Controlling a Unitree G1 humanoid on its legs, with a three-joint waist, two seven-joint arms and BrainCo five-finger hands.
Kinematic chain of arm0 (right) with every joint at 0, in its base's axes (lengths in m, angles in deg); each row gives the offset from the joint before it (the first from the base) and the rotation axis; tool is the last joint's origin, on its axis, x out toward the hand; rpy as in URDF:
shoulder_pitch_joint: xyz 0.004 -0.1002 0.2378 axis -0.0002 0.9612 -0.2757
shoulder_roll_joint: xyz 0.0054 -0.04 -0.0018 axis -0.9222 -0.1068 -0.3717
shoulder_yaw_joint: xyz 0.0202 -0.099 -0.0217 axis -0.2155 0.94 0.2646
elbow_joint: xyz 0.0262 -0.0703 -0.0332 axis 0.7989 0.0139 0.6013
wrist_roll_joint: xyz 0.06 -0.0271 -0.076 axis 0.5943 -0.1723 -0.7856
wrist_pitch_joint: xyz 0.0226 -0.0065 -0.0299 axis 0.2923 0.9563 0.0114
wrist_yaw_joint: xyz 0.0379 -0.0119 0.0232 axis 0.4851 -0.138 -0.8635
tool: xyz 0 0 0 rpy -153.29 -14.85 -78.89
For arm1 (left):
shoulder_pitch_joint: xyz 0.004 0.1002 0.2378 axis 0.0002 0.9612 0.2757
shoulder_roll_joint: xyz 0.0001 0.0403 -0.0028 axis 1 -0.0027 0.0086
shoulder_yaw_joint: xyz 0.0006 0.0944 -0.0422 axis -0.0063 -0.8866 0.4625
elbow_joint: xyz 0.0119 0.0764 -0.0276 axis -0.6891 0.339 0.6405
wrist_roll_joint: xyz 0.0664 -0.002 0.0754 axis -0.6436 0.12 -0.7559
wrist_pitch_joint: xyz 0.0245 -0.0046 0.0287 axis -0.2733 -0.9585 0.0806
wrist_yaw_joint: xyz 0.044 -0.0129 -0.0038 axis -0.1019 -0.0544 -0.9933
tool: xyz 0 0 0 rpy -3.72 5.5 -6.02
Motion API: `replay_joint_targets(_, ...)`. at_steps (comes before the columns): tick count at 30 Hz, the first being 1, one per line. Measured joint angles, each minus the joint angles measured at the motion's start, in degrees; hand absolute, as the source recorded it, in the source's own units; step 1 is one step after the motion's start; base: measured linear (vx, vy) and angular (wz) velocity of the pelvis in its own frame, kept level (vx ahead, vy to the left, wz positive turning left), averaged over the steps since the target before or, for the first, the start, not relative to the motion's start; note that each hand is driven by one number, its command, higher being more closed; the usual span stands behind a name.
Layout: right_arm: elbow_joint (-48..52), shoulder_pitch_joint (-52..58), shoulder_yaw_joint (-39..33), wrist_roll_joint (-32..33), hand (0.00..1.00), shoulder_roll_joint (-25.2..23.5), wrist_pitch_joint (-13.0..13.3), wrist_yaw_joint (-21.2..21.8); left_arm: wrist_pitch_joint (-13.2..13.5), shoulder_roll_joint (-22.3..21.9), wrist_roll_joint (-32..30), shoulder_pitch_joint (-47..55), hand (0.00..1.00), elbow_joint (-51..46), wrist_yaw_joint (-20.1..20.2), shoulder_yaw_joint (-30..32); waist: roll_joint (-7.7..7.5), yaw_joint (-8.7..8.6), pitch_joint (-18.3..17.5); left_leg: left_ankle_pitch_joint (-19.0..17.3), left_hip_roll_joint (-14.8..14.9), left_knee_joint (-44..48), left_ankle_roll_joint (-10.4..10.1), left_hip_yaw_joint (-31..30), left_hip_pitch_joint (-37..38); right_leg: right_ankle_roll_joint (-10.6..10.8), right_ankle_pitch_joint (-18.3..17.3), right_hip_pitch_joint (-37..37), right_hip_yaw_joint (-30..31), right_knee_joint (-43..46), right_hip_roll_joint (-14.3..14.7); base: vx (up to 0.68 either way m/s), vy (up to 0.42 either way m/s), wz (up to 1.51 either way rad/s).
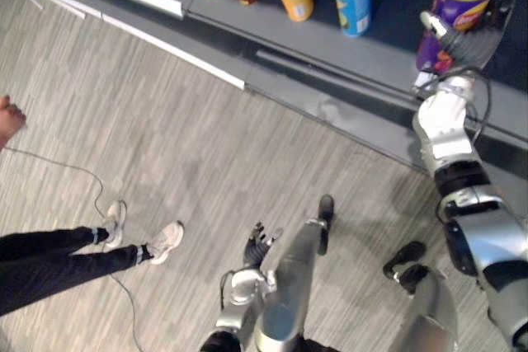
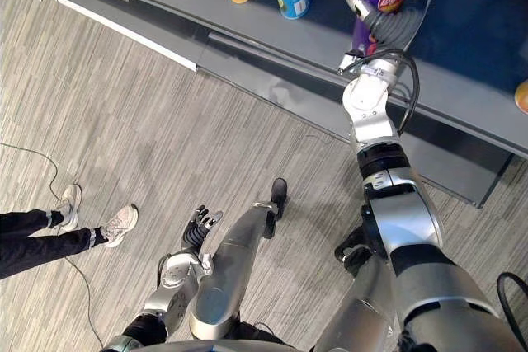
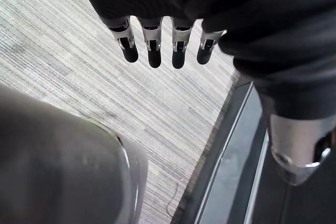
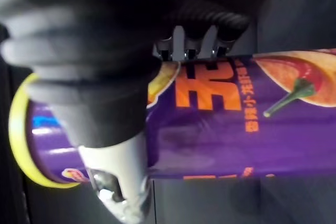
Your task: Put the gum and the chips on the shelf.
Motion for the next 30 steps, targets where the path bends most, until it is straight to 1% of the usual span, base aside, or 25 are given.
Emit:
replay_joint_targets(1, 0.0, 0.5, 0.2, 0.0, 0.00, -0.4, 0.0, 0.7, 0.0, 0.0, 0.0, 0.0, 0.00, 0.3, -0.1, 0.1, 0.00, -0.33, 0.0, 0.0, 0.1, -0.3, 0.0, 0.2, 0.5, 0.1, 0.1, 0.4, 0.1, -0.3, 0.1, 0.02, -0.042, -0.08)
replay_joint_targets(3, -0.6, 1.9, 1.1, 0.0, 0.00, -0.5, 0.0, 1.6, 0.4, 0.0, 0.0, 0.0, 0.00, 1.2, -0.1, 0.1, -0.01, -0.42, 0.0, 0.0, 0.3, -0.7, 0.0, 1.0, 1.5, 0.4, 0.3, 0.8, 0.7, -0.8, 0.4, 0.04, -0.047, -0.16)
replay_joint_targets(5, -2.9, 3.3, 1.1, 0.0, 0.00, -1.3, 0.0, 2.9, 0.5, 0.0, 0.0, -0.1, 0.00, 1.9, 0.0, 0.2, -0.01, -0.67, 0.0, 0.0, 0.9, -1.1, 0.0, 1.4, 2.9, 0.4, 0.7, 1.9, 1.1, -2.0, 1.1, 0.05, -0.051, -0.19)
replay_joint_targets(6, -4.3, 4.1, 1.0, 0.0, 0.00, -1.7, 0.0, 3.9, 0.9, 0.1, 0.0, 0.0, 0.00, 2.5, 0.1, 0.2, -0.01, -1.42, 0.0, 0.1, 1.0, -1.6, -0.1, 1.4, 3.9, 0.4, 0.9, 2.9, 1.1, -2.6, 1.5, 0.04, -0.050, -0.10)
replay_joint_targets(8, -4.6, 5.0, 1.0, 0.1, 0.00, -1.9, 0.0, 5.2, 1.6, 0.2, 0.0, 0.0, 0.00, 3.8, 0.5, 0.3, -0.01, -2.08, 0.0, 0.0, 1.4, -2.0, -0.1, 1.9, 5.2, 0.4, 1.0, 3.9, 1.4, -3.1, 1.9, 0.03, -0.050, -0.14)
replay_joint_targets(10, -4.6, 5.7, 1.0, 0.1, 0.00, -1.8, 0.0, 6.7, 1.8, 0.2, 0.0, 0.0, 0.00, 4.4, 1.3, 0.3, -0.01, -2.20, 0.0, 0.0, 2.0, -2.8, -0.2, 3.0, 6.7, 0.4, 1.8, 4.7, 2.3, -4.5, 2.9, 0.02, -0.035, -0.30)
replay_joint_targets(12, -4.6, 6.9, 0.9, 0.1, 0.00, -1.9, 0.0, 8.2, 1.8, 0.5, 0.1, 0.1, 0.00, 5.6, 2.3, 0.2, -0.02, -3.68, 0.0, 0.1, 2.3, -3.7, -0.4, 3.3, 8.3, 0.5, 2.3, 6.2, 2.5, -5.8, 3.5, 0.02, -0.018, -0.16)
replay_joint_targets(17, -4.8, 11.2, -0.9, 0.2, 0.00, -2.3, 0.2, 10.7, 1.7, 1.1, 2.3, 0.2, 0.00, 7.4, 3.9, 0.4, -0.17, -5.61, 0.1, 0.2, 3.1, -5.7, -0.5, 5.1, 12.5, 0.7, 3.6, 9.5, 3.7, -8.9, 5.0, 0.02, -0.005, -0.20)
replay_joint_targets(21, -4.7, 15.2, -1.4, 0.2, 0.00, -2.4, 0.2, 12.4, 1.1, 1.6, 2.3, 1.5, 0.00, 8.8, 6.0, 2.3, -0.75, -7.90, 0.5, 0.5, 3.5, -7.9, -0.9, 6.1, 15.9, 1.0, 4.7, 12.6, 4.1, -11.9, 6.0, 0.02, 0.000, -0.14)
replay_joint_targets(22, -4.4, 16.7, -1.4, 0.2, 0.00, -2.8, 0.2, 12.7, 0.9, 2.0, 2.6, 2.4, 0.00, 8.9, 6.7, 3.2, -1.33, -8.54, 0.8, 0.8, 3.6, -9.3, -1.0, 6.5, 17.6, 1.0, 5.2, 13.9, 4.2, -13.2, 6.5, 0.05, -0.001, -0.24)
replay_joint_targets(23, -3.9, 18.7, -1.5, 0.2, 0.00, -2.9, 0.1, 13.1, 0.5, 2.3, 3.6, 2.8, 0.00, 8.9, 6.9, 4.5, -2.14, -8.72, 1.4, 1.2, 3.8, -11.2, -1.2, 7.6, 20.0, 1.1, 5.8, 15.4, 4.8, -14.9, 7.1, 0.06, -0.001, -0.27)
replay_joint_targets(24, -3.6, 19.8, -1.6, 0.2, 0.00, -2.9, 0.0, 13.6, 0.2, 2.3, 3.8, 3.0, 0.00, 9.0, 6.9, 5.1, -2.52, -8.86, 1.5, 1.4, 3.8, -12.1, -1.3, 8.0, 21.0, 1.2, 5.9, 16.2, 5.0, -15.6, 7.4, 0.07, 0.002, -0.30)
replay_joint_targets(25, -1.7, 22.4, -1.8, 0.3, 0.00, -3.2, -0.3, 14.7, -0.3, 2.3, 3.8, 3.6, 0.00, 8.9, 7.0, 6.6, -3.45, -9.61, 1.8, 2.0, 3.8, -14.1, -1.5, 8.7, 23.1, 1.3, 6.4, 17.7, 5.3, -17.2, 7.8, 0.07, 0.002, -0.21)
replay_joint_targets(26, 1.3, 25.4, -1.9, 0.4, 0.00, -4.4, -0.5, 15.9, -0.4, 2.5, 3.8, 4.5, 0.00, 8.9, 7.3, 7.8, -4.76, -10.47, 1.8, 2.7, 3.7, -16.1, -1.6, 9.3, 24.8, 1.3, 6.9, 19.0, 5.5, -18.7, 8.3, 0.09, 0.002, -0.19)
replay_joint_targets(27, 3.2, 27.2, -2.2, 0.4, 0.00, -5.1, -0.8, 16.6, -0.4, 2.6, 3.8, 4.9, 0.00, 8.8, 7.6, 8.6, -5.47, -11.29, 1.8, 2.9, 3.8, -17.0, -1.8, 9.6, 25.8, 1.3, 7.2, 19.8, 5.7, -19.6, 8.6, 0.12, 0.005, -0.24)
replay_joint_targets(28, 7.1, 31.4, -2.3, 0.7, 0.00, -6.5, -1.7, 18.6, -0.8, 3.1, 3.8, 5.5, 0.00, 8.8, 8.2, 9.8, -6.77, -11.76, 1.7, 3.2, 3.9, -18.7, -2.0, 10.5, 28.2, 1.4, 7.7, 21.5, 6.1, -20.9, 9.1, 0.14, 0.006, -0.27)
replay_joint_targets(29, 10.7, 36.2, -2.1, 0.7, 0.00, -7.4, -2.8, 20.8, -1.2, 3.5, 3.7, 6.4, 0.00, 8.8, 9.0, 11.0, -8.17, -12.91, 0.9, 3.3, 3.8, -19.9, -2.1, 11.1, 29.9, 1.6, 7.9, 22.9, 6.5, -22.1, 9.4, 0.14, 0.009, -0.23)
replay_joint_targets(30, 12.3, 38.6, -1.7, 0.7, 0.00, -7.8, -3.5, 21.7, -1.4, 3.6, 3.8, 7.2, 0.00, 8.8, 9.3, 11.6, -8.81, -13.31, 0.4, 3.3, 3.7, -20.5, -2.1, 11.3, 30.7, 1.7, 8.0, 23.5, 6.5, -22.6, 9.5, 0.15, 0.016, -0.21)
